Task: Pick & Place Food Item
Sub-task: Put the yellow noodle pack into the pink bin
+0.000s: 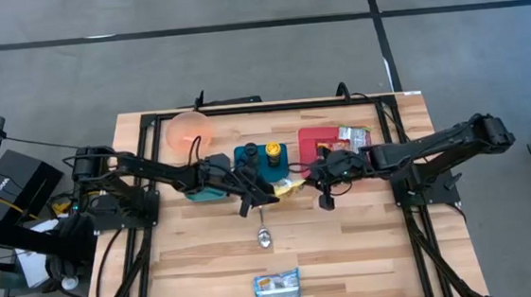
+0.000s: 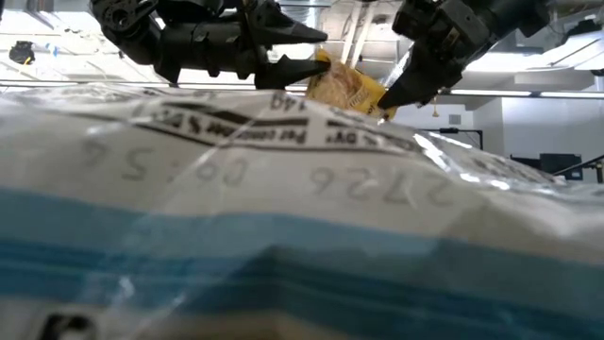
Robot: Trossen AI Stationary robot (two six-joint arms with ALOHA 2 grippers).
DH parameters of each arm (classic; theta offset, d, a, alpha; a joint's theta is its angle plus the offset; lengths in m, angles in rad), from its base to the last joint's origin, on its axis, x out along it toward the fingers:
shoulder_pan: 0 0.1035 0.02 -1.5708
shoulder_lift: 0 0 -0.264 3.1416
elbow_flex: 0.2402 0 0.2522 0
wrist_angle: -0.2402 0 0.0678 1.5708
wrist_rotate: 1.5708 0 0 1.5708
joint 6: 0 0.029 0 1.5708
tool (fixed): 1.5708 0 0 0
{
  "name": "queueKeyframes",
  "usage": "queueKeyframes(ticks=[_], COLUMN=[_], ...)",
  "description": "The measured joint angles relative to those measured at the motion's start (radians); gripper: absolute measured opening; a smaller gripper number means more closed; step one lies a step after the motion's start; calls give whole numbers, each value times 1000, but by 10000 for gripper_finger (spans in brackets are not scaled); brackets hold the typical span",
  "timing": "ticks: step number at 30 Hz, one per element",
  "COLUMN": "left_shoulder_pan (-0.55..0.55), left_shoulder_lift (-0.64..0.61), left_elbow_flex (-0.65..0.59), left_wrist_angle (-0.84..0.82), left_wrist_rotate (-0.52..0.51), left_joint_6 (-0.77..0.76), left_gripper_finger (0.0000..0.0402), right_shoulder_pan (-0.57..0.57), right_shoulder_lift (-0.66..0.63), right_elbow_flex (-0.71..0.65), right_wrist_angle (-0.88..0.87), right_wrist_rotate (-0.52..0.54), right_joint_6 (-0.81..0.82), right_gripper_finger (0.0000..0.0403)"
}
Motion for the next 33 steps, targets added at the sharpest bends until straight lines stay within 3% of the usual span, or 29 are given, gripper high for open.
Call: queueKeyframes(ticks=[5,11,22,33], left_shoulder_pan=[14,22,11,11], left_shoulder_lift=[-46,-143,-204,-202], left_elbow_flex=[0,0,0,-18], left_wrist_angle=[-49,-158,-192,-190], left_wrist_rotate=[0,-4,-2,-24], left_joint_6=[1,58,87,87], left_gripper_finger=[192,214,203,199], right_shoulder_pan=[0,0,-26,-199], right_shoulder_lift=[-76,-157,-269,-308], right_elbow_flex=[0,0,0,0], right_wrist_angle=[-42,-129,-197,-254], right_wrist_rotate=[40,110,270,345], right_joint_6=[7,28,45,32], right_gripper_finger=[0,0,0,0])
